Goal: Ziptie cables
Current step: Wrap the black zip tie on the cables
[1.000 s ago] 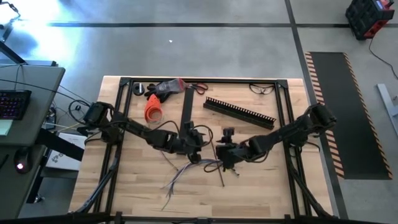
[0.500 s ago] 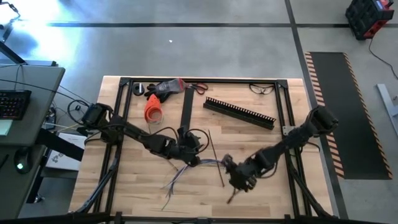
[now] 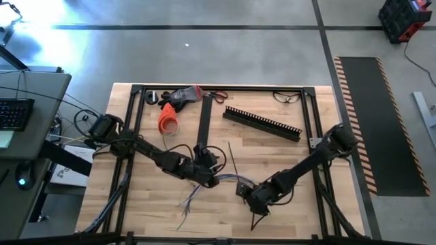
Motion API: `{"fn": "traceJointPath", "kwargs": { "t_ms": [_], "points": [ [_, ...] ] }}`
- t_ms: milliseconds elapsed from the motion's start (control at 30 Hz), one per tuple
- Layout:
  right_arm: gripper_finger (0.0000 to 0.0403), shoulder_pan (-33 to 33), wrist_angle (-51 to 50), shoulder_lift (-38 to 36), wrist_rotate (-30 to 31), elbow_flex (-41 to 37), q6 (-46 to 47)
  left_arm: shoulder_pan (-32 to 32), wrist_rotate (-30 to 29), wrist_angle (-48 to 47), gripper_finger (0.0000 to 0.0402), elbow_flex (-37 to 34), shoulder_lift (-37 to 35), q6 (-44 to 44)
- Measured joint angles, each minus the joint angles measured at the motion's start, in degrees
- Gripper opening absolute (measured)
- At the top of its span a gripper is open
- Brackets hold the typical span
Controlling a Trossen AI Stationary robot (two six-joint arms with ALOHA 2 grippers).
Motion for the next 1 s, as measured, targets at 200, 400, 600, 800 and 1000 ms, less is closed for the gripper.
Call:
{"fn": "traceJointPath", "kwargs": {
  "t_ms": [200,400,600,800,1000],
  "points": [
    [0.0151,-1.2,3.4,2.0,-0.5,0.0,-5.6,-0.1,-2.0,0.6,0.0138,0.0,0.0,0.4],
    [0.0151,-4.8,4.5,2.1,-6.7,0.1,-4.8,-0.1,-2.2,1.4,0.0139,0.0,0.0,0.4],
    [0.0151,-8.0,4.5,2.2,-13.4,0.0,-0.6,-0.1,-2.1,1.8,0.0139,0.0,0.1,0.4],
    [0.0141,-10.0,6.3,4.2,-19.3,0.0,0.6,-0.1,-2.1,3.4,0.0139,0.0,0.1,0.5],
    [0.0094,-10.6,10.1,5.6,-20.9,-0.1,4.0,-0.1,-2.2,4.3,0.0139,0.0,0.1,0.5]
  ]
}}
